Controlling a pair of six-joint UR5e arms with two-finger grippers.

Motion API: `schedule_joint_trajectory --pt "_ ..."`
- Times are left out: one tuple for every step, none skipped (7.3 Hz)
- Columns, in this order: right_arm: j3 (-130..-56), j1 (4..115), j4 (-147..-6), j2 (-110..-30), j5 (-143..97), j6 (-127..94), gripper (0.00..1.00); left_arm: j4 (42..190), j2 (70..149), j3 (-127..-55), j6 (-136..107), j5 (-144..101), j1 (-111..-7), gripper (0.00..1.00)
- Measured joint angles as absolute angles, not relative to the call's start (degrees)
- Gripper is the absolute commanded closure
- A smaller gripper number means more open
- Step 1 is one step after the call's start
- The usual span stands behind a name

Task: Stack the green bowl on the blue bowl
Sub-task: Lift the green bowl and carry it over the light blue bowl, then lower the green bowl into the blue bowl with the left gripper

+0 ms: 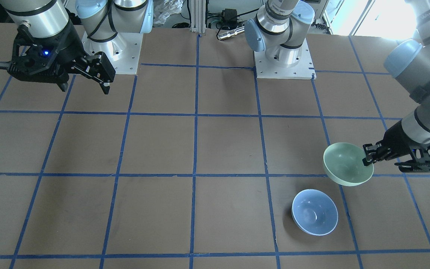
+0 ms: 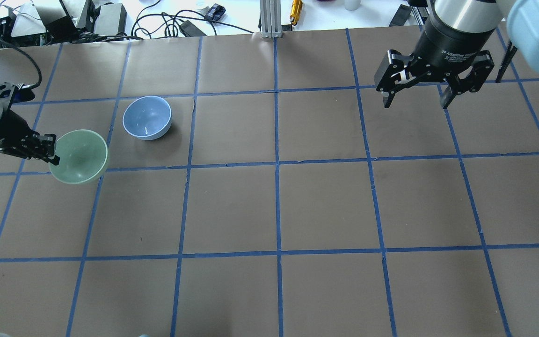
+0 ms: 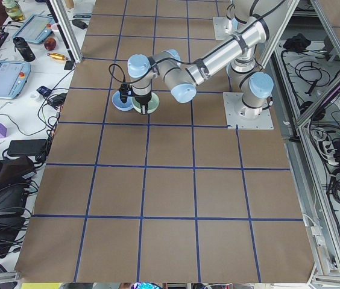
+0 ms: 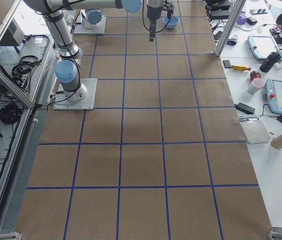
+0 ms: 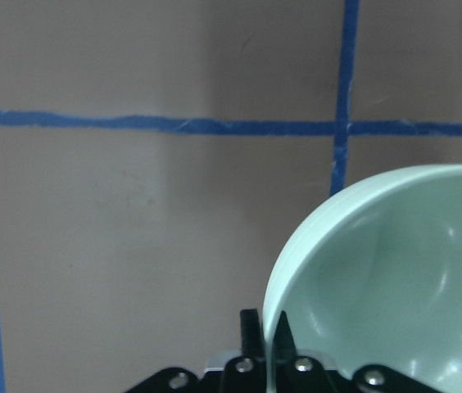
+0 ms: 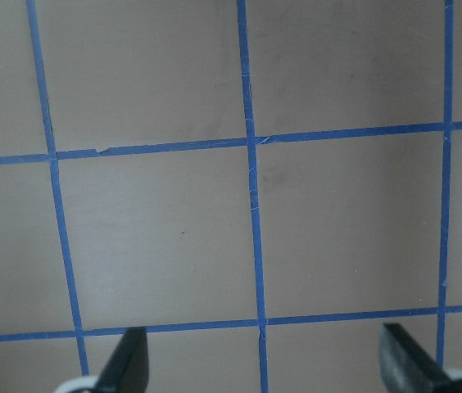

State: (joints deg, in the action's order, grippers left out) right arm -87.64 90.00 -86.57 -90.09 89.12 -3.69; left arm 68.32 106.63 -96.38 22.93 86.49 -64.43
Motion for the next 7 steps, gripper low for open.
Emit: schedule_joint_trajectory --pt "-87.7 90.0 -86.6 -90.1 89.1 -3.7 0.00 69.4 109.7 -92.0 20.5 86.4 -66.2 1.00" --pt "-87.6 90.0 -86.6 -90.1 89.1 -3.7 0.00 69.9 112.5 -88.5 18.5 86.4 -67.6 1.00" --pt "-87.6 90.0 -86.6 -90.1 89.1 -3.7 0.00 70.0 115.0 -85.7 15.8 86.3 -69.3 1.00" --pt "-87.6 90.0 -86.6 -90.1 89.1 -3.7 0.00 69.9 116.9 -83.8 12.9 86.3 -71.2 1.00" --pt "-87.6 90.0 -86.6 -90.1 89.1 -3.7 0.00 69.8 118.3 -83.0 11.4 86.3 -72.3 1.00" --pt "-87.6 90.0 -86.6 -90.1 89.1 -3.7 0.00 69.6 119.1 -82.7 10.5 86.3 -72.9 1.00" --pt "-87.7 90.0 -86.6 -90.1 89.1 -3.7 0.00 69.5 119.6 -82.8 9.8 86.3 -73.1 1.00"
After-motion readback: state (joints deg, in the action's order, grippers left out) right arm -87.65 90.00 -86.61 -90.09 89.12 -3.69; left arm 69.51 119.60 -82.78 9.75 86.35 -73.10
